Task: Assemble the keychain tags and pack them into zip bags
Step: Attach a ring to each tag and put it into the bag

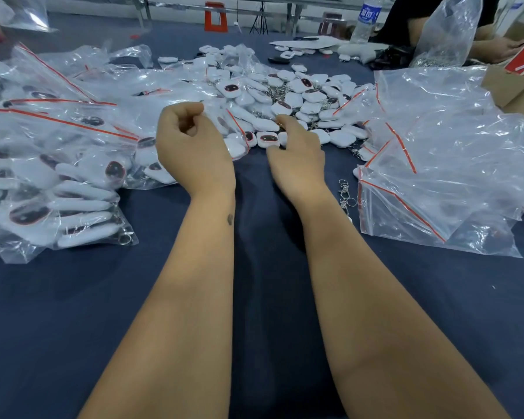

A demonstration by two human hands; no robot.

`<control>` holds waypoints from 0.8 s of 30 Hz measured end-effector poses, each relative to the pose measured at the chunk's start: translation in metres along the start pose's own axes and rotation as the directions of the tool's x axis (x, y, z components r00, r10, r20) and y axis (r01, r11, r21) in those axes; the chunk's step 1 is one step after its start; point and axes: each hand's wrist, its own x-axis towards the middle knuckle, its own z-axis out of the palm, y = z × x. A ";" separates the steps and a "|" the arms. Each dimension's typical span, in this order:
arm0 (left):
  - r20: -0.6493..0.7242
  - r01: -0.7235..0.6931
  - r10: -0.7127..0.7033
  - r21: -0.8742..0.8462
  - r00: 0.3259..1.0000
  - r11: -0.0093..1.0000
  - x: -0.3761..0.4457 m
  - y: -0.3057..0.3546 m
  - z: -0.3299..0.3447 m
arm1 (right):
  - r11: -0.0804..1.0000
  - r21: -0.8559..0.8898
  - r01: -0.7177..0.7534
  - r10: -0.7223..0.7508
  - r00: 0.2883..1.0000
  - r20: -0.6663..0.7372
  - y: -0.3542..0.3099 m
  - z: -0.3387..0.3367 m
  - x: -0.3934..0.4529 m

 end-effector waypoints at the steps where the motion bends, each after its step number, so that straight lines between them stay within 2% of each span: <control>1: -0.041 0.028 -0.030 -0.038 0.999 0.999 0.003 -0.001 0.000 | 0.996 -0.089 0.032 -0.026 0.998 0.065 0.002 0.001 0.000; 4: -0.086 0.064 -0.072 -0.083 0.994 0.995 0.007 -0.004 0.000 | 0.954 -0.264 0.142 -0.082 0.970 0.227 0.007 0.011 -0.001; 5: -0.081 0.060 -0.066 -0.078 0.995 0.995 0.006 -0.004 0.000 | 0.944 -0.291 0.155 -0.094 0.973 0.211 0.007 0.012 0.000; 9: -0.005 0.041 -0.041 -0.008 0.999 0.999 0.004 -0.008 0.003 | 0.960 -0.260 0.101 -0.110 0.994 -0.021 0.004 0.006 0.003; 11: 0.055 0.037 -0.040 0.039 0.998 0.999 0.003 -0.009 0.004 | 0.947 -0.310 0.081 -0.086 0.996 -0.004 0.005 0.008 0.002; 15: 0.215 -0.026 -0.011 0.168 0.977 0.985 -0.004 -0.009 0.004 | 0.901 -0.421 0.100 -0.055 0.991 0.118 0.007 0.013 -0.001; 18: 0.309 -0.163 0.095 0.203 0.946 0.965 -0.011 -0.008 0.004 | 0.924 -0.373 0.084 -0.064 0.996 0.064 0.006 0.010 -0.001; 21: 0.387 -0.319 0.242 0.149 0.890 0.936 -0.020 -0.004 0.006 | 0.939 -0.341 0.044 -0.044 0.999 0.009 0.002 0.007 -0.001; 23: 0.455 -0.324 0.262 0.062 0.851 0.944 -0.027 -0.001 0.008 | 0.967 -0.254 0.008 -0.016 0.999 -0.029 0.001 0.005 0.000; 24: 0.501 -0.298 0.241 0.034 0.831 0.954 -0.030 0.001 0.010 | 0.988 -0.155 -0.024 0.015 0.998 -0.054 0.001 0.004 0.001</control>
